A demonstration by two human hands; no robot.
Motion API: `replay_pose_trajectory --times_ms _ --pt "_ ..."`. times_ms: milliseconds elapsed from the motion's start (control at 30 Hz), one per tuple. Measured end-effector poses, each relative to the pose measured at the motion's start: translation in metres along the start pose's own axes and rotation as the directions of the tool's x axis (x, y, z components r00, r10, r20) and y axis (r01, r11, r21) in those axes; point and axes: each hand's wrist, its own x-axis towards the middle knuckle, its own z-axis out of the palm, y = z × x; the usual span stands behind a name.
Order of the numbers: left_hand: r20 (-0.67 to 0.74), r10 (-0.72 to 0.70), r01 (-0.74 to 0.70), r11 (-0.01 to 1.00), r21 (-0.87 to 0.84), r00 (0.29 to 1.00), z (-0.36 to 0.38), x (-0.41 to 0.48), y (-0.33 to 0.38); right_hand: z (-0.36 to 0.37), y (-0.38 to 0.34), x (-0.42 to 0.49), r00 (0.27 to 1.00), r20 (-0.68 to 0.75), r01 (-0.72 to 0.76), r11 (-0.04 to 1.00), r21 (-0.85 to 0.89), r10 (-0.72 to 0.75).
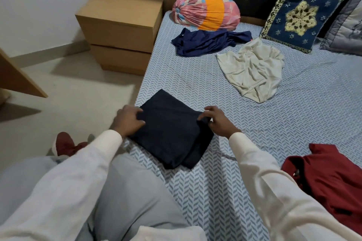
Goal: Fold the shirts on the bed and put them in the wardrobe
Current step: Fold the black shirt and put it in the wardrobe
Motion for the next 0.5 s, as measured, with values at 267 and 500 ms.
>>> replay_pose_trajectory --times_ms 267,500 --pt "0.320 0.217 -0.311 0.908 0.281 0.922 0.099 -0.096 0.090 -0.004 0.017 0.017 0.984 0.175 -0.027 0.999 -0.047 0.035" --pt "0.191 0.103 -0.192 0.821 0.537 0.976 0.118 -0.111 0.103 0.004 0.012 0.019 0.995 0.103 -0.001 0.990 -0.139 0.015"
